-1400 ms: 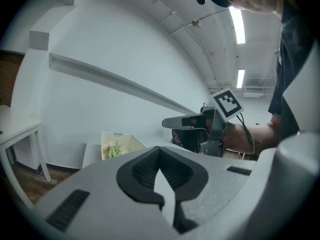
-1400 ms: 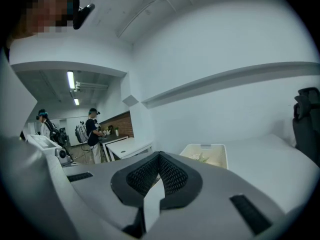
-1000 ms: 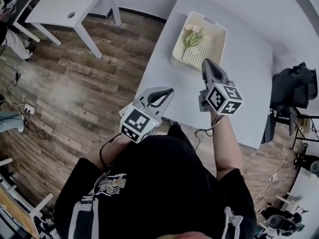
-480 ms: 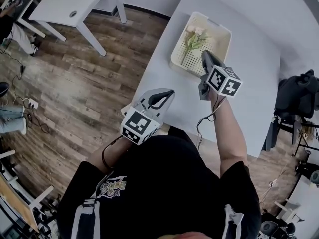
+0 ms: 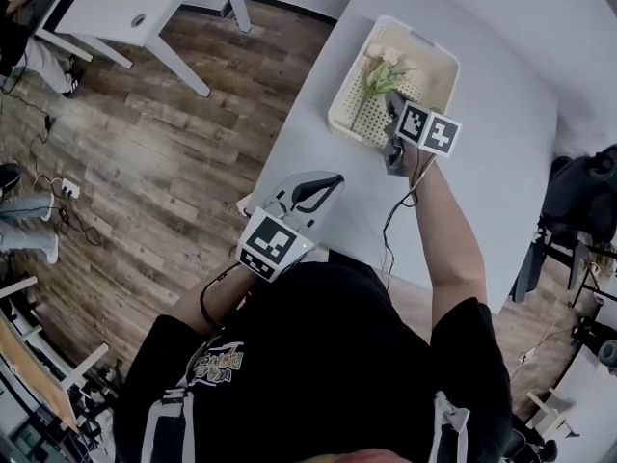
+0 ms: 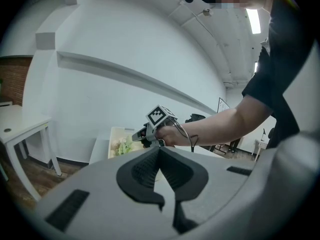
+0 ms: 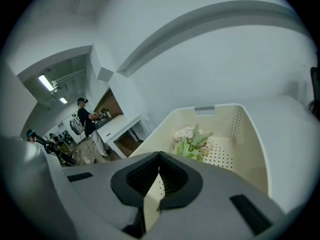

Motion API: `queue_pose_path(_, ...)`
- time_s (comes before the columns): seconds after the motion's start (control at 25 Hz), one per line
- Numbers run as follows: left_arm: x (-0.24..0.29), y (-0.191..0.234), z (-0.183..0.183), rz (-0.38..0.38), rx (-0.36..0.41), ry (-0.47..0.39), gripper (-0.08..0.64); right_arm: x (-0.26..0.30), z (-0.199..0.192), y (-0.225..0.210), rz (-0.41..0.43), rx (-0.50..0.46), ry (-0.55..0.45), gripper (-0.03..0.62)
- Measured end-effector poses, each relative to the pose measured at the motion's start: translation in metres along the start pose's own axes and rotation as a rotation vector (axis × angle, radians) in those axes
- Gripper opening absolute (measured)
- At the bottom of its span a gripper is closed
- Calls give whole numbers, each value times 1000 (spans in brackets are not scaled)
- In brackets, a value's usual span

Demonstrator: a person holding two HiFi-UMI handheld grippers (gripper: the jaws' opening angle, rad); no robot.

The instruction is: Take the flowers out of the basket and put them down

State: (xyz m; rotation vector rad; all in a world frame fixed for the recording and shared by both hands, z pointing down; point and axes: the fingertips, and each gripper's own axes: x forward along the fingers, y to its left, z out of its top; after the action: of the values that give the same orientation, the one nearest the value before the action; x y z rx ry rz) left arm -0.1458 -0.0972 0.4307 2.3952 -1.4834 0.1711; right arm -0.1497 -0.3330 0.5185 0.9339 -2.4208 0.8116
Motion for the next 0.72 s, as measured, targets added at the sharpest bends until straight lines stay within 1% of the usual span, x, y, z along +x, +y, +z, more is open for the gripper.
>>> queue_pose_path(0.24, 24, 13, 1, 19, -2, 30, 6, 38, -18, -19, 27, 28, 127, 23)
queue_pose_path(0.36, 37, 19, 0, 27, -4, 45, 6, 57, -33, -28, 37, 59, 195, 26)
queue_pose_path(0.4, 41, 22, -1, 29, -7, 49, 6, 63, -38, -31, 42, 75, 216, 33)
queue_pose_path(0.44, 45, 23, -2, 31, -10, 54, 6, 69, -42, -35, 46, 92, 237, 81)
queue_pose_path(0.48, 48, 25, -5, 33, -15, 59, 6, 75, -47, -38, 47, 108, 256, 113)
queue_pose_path(0.64, 58, 26, -15, 37, -38, 84, 6, 92, -65, -50, 8, 147, 309, 121)
queue_pose_path(0.72, 62, 25, -18, 38, -48, 92, 6, 98, -73, -53, 5, 186, 337, 136)
